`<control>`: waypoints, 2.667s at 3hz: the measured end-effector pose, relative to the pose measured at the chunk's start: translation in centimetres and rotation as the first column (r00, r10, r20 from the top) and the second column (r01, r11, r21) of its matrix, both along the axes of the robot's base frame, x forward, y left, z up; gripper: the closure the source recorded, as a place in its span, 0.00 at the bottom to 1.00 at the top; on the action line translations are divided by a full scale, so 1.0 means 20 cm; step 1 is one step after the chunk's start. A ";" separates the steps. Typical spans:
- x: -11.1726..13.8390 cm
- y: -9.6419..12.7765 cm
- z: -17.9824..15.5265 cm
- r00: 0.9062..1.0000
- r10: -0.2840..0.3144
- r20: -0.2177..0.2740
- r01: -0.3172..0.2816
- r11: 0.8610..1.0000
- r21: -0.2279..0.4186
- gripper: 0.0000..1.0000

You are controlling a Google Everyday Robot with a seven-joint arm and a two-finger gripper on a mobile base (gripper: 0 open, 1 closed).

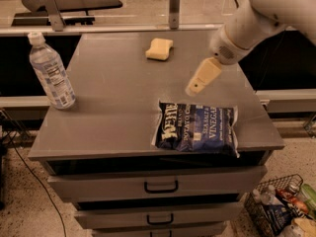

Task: Move sponge near blue plastic bottle

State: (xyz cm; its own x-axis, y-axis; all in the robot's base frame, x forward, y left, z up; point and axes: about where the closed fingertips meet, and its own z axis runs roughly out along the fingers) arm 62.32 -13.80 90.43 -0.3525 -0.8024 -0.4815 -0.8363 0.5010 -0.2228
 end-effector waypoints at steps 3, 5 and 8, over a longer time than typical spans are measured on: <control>0.80 0.31 -0.07 0.965 -0.241 0.108 0.208 0.946 0.248 0.00; 1.10 0.40 -0.19 0.943 -0.324 0.074 0.263 0.863 0.431 0.00; 1.09 0.51 -0.19 0.961 -0.269 0.068 0.201 0.845 0.496 0.62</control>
Offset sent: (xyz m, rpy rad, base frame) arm 0.1852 0.0708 0.0009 0.2868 -0.1494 -0.2454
